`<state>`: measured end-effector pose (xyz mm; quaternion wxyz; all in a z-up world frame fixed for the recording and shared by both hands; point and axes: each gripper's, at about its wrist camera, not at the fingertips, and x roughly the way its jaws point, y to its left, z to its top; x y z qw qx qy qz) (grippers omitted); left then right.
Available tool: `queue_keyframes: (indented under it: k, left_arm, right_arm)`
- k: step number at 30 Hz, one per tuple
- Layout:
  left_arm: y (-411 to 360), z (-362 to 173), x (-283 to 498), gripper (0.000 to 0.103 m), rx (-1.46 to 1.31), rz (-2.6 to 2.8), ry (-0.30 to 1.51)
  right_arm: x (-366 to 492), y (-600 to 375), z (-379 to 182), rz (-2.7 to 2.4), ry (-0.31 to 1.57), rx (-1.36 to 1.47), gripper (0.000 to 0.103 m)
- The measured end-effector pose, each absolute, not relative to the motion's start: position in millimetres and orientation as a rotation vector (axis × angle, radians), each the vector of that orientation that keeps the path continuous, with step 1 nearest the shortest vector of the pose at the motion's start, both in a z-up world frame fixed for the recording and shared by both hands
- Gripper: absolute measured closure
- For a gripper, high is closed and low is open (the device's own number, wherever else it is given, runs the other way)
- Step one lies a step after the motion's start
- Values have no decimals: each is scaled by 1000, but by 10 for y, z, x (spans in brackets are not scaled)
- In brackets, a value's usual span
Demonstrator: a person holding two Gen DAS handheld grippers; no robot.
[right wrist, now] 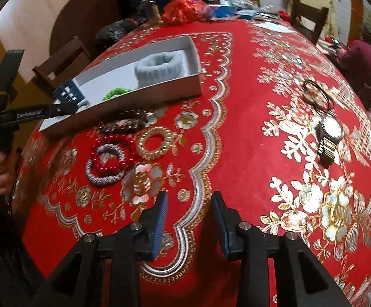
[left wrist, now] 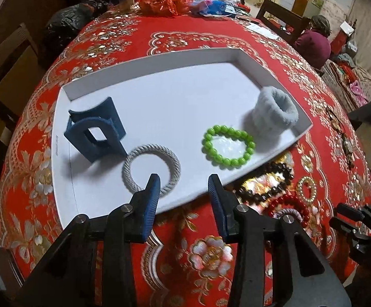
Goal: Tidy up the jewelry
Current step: 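Move the left gripper to the dark bead bracelet and grasp it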
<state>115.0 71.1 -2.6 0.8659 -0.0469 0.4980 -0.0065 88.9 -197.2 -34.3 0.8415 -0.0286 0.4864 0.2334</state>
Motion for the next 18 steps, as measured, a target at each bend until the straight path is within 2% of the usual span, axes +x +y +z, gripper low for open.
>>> queue_keyframes:
  k: [4,9,12,15,18]
  left_arm:
    - [533,-63,1115,64,-9,-6,1038]
    - [477,96,1036,65,-53,-86,977]
    - [338,49,1020,65,-45,-164,1019]
    - [274,-95,1034,71,-54,-187,1083]
    - [263,-190,1073,71,-71,-174,1112]
  right_arm:
    - [954,-1898,-267,518,989,-37,70]
    - [1087,-1706,-211,517,936,-79,70]
    - [1179,-1584,-253,513,938,-125,70]
    - [1241,-1495,-318,508,939,-165,70]
    - [1276,-1407,-375,525,938,-208,71]
